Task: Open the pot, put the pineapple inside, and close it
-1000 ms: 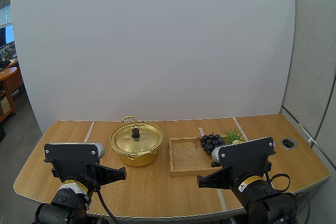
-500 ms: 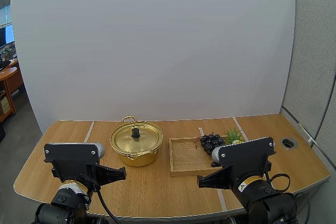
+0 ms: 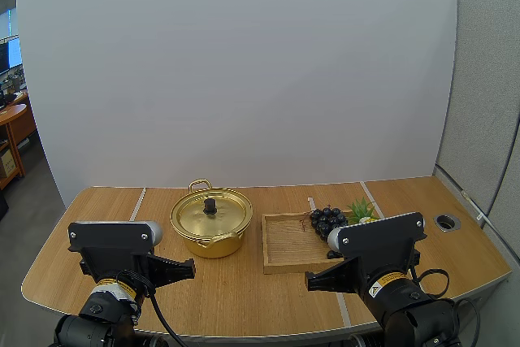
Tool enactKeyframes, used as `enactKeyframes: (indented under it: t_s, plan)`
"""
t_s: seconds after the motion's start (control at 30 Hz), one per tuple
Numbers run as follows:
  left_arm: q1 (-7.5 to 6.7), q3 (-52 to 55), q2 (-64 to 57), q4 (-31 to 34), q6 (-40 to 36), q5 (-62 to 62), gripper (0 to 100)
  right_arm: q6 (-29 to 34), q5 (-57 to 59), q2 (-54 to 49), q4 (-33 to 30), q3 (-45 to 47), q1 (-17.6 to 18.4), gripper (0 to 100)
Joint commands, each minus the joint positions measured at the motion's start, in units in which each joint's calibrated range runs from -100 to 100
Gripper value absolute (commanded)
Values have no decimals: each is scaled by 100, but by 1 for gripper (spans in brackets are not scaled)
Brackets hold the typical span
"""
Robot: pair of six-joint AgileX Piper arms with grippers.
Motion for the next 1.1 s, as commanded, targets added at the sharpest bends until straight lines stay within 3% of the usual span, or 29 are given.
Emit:
enactKeyframes:
  t_s: [0.0, 0.5, 0.63, 0.9, 1.07]
  plan:
    - [3, 5, -22, -97, -53, -18, 0, 14, -107, -41, -51, 19, -24, 0]
    - [3, 5, -22, -97, -53, 28, 0, 14, -283, -41, 105, 19, -24, 0]
    - [3, -429, -22, -97, -53, 87, 0, 14, -534, -41, 141, 19, -24, 0]
    - [3, -1706, -22, -97, -19, 87, 0, 14, 610, -41, 51, -1206, -24, 0]
    - [3, -2454, -22, 223, -19, 105, 0, 14, 1248, -41, 51, -2064, -24, 0]
